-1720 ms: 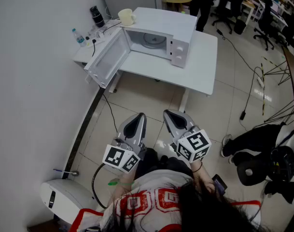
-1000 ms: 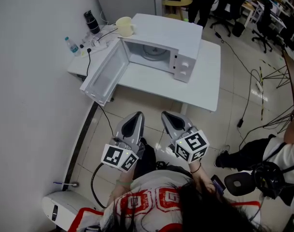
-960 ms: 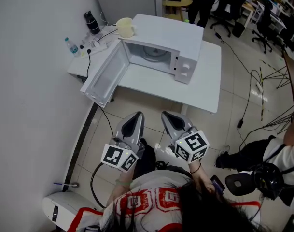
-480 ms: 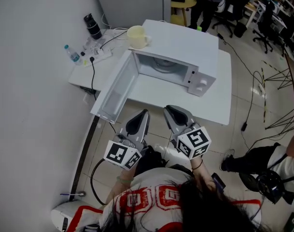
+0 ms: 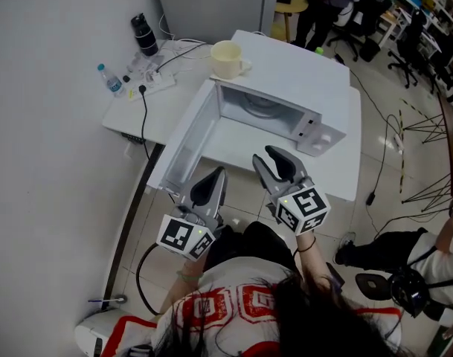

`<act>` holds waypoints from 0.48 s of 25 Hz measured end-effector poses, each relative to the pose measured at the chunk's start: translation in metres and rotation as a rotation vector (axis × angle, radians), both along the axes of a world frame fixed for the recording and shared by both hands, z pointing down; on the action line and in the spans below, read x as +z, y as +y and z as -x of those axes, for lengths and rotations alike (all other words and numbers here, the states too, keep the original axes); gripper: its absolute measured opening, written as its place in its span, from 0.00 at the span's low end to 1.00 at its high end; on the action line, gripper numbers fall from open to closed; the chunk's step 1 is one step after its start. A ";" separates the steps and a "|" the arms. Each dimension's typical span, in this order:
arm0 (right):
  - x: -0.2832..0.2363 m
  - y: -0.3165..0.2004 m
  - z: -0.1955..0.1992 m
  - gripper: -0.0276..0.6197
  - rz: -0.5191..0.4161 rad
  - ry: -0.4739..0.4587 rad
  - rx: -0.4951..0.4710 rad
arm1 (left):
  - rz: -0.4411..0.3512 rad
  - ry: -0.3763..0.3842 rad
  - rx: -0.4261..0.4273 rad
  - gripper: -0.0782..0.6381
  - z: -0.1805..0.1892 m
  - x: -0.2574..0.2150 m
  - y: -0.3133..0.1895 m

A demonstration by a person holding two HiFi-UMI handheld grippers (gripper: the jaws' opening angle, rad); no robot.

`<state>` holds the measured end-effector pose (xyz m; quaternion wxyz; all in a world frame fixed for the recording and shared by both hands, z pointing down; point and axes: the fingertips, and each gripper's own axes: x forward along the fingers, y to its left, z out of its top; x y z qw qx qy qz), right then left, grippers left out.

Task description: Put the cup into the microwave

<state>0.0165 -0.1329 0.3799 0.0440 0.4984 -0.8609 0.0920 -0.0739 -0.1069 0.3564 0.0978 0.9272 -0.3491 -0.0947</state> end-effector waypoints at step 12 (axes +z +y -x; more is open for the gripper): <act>-0.032 -0.087 0.000 0.32 -0.105 0.109 -0.043 | 0.010 0.006 -0.056 0.09 0.010 0.001 -0.027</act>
